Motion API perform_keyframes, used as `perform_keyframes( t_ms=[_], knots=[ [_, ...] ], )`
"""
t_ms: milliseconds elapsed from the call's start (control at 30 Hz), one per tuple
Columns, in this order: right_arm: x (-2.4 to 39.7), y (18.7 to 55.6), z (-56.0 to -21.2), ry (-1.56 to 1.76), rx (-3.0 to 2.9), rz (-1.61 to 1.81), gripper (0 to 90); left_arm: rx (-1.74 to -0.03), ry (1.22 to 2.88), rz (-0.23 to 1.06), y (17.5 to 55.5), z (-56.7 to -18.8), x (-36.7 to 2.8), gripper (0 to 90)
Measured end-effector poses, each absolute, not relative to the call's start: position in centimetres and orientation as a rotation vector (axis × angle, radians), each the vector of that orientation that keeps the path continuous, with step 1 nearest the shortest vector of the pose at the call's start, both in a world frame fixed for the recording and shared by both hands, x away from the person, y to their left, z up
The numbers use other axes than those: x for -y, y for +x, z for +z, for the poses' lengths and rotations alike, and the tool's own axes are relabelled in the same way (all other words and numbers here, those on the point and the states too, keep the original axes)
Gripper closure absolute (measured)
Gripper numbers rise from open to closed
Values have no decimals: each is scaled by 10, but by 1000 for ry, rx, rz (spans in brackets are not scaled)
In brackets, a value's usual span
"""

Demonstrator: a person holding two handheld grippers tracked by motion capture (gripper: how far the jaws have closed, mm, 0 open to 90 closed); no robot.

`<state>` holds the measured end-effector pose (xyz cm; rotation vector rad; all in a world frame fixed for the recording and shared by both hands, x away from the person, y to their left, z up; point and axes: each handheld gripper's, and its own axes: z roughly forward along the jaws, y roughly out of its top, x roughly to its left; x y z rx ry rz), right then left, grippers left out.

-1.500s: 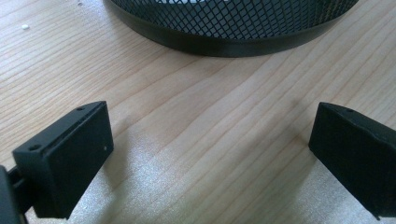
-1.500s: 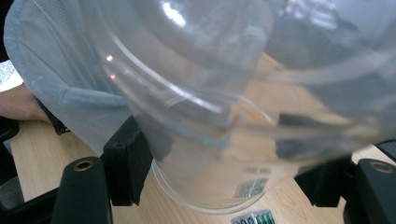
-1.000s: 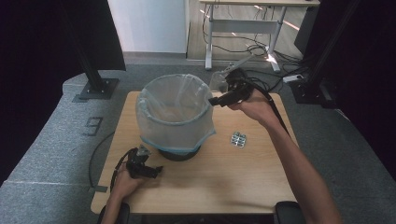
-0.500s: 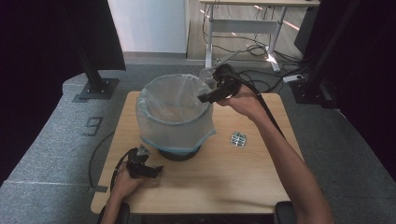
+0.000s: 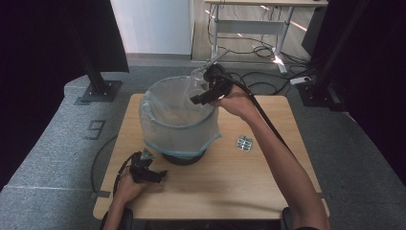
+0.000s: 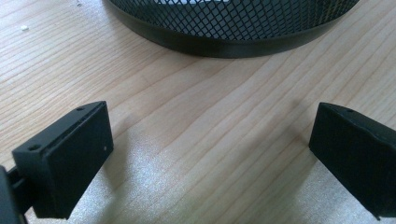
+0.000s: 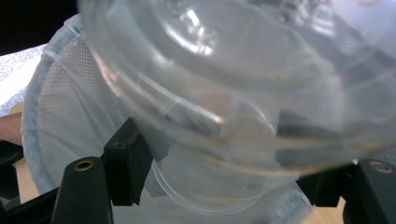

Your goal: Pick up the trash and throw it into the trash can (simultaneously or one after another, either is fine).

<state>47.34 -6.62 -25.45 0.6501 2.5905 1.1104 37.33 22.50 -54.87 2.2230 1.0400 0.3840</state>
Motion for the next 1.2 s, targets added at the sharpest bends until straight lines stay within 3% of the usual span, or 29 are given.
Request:
perform_keyframes(
  t_ms=[733, 933, 1200],
  knots=[
    [33, 479, -286, 594, -2667, 1043, 276, -1040, 2222, 386, 373, -549, -225, 0],
    [28, 479, -293, 569, -2695, 1014, 121, -1040, 2222, 386, 373, -549, -225, 0],
    [34, 477, -287, 561, -2666, 1034, 46, -1040, 2222, 385, 373, -549, -225, 0]
  ],
)
